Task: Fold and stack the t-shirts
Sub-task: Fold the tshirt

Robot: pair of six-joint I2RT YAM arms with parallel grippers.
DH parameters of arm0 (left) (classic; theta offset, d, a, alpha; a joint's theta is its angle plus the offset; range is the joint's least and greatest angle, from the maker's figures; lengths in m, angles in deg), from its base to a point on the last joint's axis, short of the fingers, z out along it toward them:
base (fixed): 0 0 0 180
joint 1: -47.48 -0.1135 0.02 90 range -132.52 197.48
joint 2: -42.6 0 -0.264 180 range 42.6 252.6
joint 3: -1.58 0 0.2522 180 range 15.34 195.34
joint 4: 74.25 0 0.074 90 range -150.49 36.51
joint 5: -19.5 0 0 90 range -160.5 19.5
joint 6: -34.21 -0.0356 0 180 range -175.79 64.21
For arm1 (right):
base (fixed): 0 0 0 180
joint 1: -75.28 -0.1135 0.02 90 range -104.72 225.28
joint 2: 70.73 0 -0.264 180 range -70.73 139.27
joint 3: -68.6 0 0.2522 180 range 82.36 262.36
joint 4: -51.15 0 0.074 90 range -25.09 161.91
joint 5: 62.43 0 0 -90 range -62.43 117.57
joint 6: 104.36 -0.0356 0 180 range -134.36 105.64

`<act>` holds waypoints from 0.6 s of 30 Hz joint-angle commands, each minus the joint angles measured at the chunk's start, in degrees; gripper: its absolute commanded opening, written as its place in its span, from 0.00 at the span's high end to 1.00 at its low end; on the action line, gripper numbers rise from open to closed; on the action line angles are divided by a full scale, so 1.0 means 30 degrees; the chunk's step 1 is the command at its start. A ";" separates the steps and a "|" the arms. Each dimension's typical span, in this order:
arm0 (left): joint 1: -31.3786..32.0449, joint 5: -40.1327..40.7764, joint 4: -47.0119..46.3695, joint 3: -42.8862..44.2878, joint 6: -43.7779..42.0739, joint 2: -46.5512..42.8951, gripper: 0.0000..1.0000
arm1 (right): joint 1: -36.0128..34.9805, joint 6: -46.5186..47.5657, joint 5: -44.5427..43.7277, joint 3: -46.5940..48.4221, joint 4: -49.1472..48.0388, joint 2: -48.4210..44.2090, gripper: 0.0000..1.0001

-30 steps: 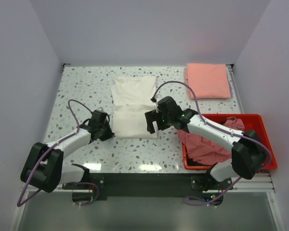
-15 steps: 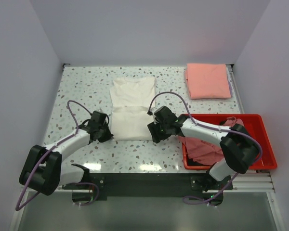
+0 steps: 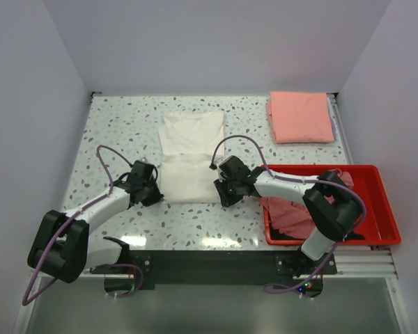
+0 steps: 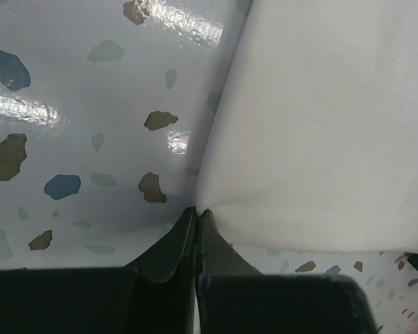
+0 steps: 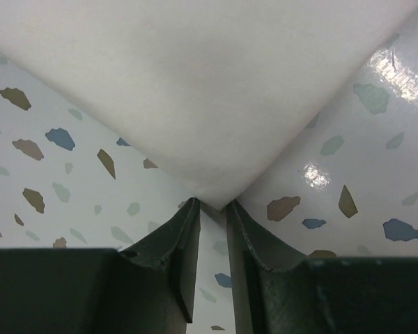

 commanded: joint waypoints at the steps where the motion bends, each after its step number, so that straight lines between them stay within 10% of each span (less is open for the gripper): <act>1: -0.0050 0.0365 0.0784 -0.0141 0.0349 -0.0485 1.00 | 0.0048 -0.0035 0.0264 -0.0050 -0.0915 0.0500 0.75; 9: -0.0050 -0.0306 0.1106 -0.0550 0.0408 -0.0895 1.00 | 0.0019 -0.0211 0.1431 -0.0725 -0.1301 0.0092 1.00; 18: 0.0593 -0.2329 0.2569 -0.2630 0.1489 -0.4053 1.00 | -0.0859 -0.1879 0.2343 -0.3886 0.0720 -0.4271 1.00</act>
